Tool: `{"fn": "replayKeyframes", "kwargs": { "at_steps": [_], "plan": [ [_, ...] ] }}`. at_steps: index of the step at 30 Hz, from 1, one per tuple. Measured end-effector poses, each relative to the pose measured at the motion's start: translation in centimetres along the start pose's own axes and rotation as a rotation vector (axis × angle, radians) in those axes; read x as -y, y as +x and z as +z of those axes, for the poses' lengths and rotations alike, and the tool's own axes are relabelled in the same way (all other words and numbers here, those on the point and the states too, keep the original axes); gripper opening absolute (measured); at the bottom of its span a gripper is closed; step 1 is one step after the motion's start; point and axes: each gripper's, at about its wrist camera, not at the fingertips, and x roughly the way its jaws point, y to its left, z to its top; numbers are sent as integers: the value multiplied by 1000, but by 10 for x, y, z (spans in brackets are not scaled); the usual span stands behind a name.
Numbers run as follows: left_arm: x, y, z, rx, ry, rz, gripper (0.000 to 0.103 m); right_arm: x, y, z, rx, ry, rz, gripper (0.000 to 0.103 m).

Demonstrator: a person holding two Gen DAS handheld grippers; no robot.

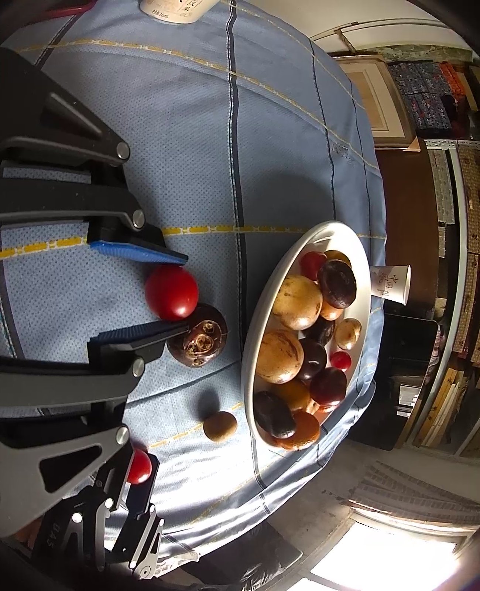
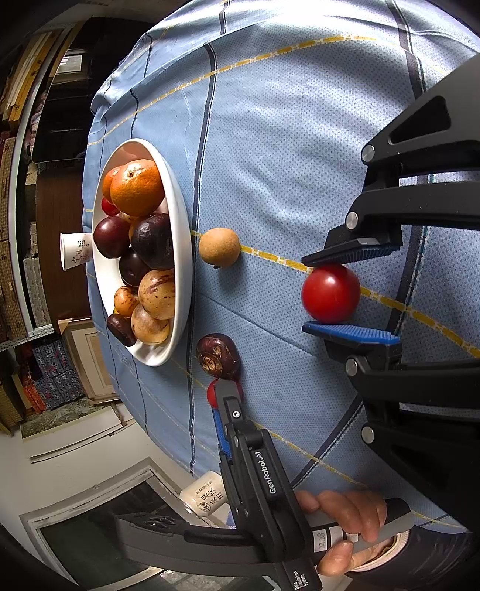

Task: Organize fruits
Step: 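Grasp a second red tomato with the left tool while the right tool holds its tomato, then carry both red tomatoes into the white plate and open both tools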

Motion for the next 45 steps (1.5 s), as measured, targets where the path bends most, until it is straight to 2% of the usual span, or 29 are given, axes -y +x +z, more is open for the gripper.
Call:
{"fn": "replayKeyframes", "kwargs": {
  "at_steps": [8,12,19,24,26,29,32,36,41,45],
  "plan": [
    [2,-3,-2,4,7,10,30,1,0,-1,1,8,7,30],
    [2,-19,-6,36,4,11,29,1,-3,-1,19,7,23,30],
    [6,-50,-13,100,-16,-27,29,-3,-27,-3,133,-20,51,30],
    [14,-61,-20,113,-10,-49,29,-6,-40,-3,192,-39,75,30],
    [15,-63,-16,102,-29,-83,29,-5,-42,4,200,-36,86,30],
    [17,-67,4,110,-47,-133,29,-4,-42,22,222,-30,66,30],
    [24,-65,33,150,-4,-90,29,0,-42,47,268,-4,56,30],
    [25,-42,84,147,6,-55,29,11,-33,93,304,46,39,30],
    [12,7,139,85,-24,7,29,37,-6,151,277,140,22,30],
    [6,42,166,33,-32,45,29,56,22,178,225,192,9,30]
  ]
}}
